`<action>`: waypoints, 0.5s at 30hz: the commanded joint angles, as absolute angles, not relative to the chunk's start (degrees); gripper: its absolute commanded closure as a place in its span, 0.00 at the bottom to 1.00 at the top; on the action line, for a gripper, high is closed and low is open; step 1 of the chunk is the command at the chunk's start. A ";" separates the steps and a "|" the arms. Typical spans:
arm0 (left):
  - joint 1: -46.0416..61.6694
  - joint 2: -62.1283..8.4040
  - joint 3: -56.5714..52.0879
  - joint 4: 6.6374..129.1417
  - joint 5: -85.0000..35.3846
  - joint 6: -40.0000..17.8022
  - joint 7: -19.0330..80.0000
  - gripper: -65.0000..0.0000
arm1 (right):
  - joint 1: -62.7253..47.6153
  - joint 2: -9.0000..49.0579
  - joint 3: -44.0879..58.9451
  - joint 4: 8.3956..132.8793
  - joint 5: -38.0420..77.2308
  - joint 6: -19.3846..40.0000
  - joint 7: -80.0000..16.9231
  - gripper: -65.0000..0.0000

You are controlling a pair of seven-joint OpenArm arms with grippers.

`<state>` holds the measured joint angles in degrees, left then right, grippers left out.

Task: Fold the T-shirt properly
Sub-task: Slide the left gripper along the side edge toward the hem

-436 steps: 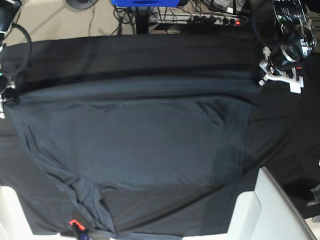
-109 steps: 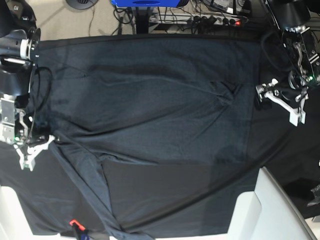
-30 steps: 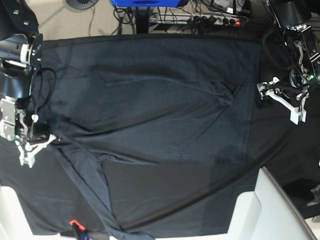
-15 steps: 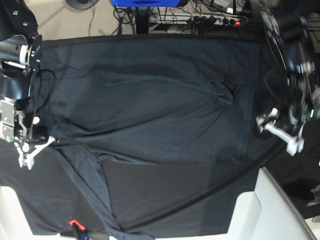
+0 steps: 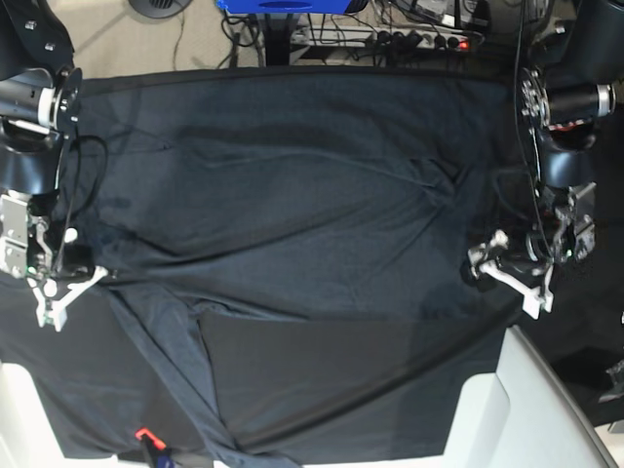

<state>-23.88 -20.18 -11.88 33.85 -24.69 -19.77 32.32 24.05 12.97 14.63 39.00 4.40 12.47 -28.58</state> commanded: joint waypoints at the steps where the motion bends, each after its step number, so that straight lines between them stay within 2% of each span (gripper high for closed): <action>1: -23.52 -20.35 -11.82 35.12 -24.40 -19.91 35.30 0.38 | 25.71 13.93 14.81 40.04 4.62 12.53 -27.56 0.98; 4: -20.18 -19.47 -12.18 39.60 -24.48 -20.00 35.38 0.60 | 25.71 13.85 14.81 40.04 4.62 12.53 -27.56 0.98; 8: -18.42 -19.21 -12.26 41.27 -24.48 -20.00 36.35 0.64 | 25.71 13.67 14.81 40.04 4.62 12.53 -27.56 0.98; 10: -18.33 -19.21 -12.26 41.19 -24.48 -19.91 36.35 0.69 | 25.71 13.67 14.81 40.04 4.62 12.53 -27.56 0.98; 11: -18.33 -19.21 -12.26 41.19 -24.48 -19.91 36.35 0.75 | 25.71 13.67 14.81 40.04 4.62 12.53 -27.56 0.98; 13: -18.42 -19.38 -12.26 41.19 -24.48 -19.91 36.44 0.96 | 25.71 13.67 14.81 40.04 4.62 12.53 -27.56 0.98; 14: -18.51 -19.38 -12.26 41.19 -24.48 -19.91 36.44 1.00 | 25.71 13.67 14.81 40.04 4.62 12.53 -27.56 0.98; 15: -18.51 -19.38 -12.26 41.19 -24.48 -19.91 36.53 1.00 | 25.71 13.67 14.81 40.04 4.62 12.53 -27.56 0.98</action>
<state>-18.09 -19.07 -12.34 41.04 -25.30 -19.77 34.35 24.05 12.97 14.63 39.00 4.40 12.47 -28.51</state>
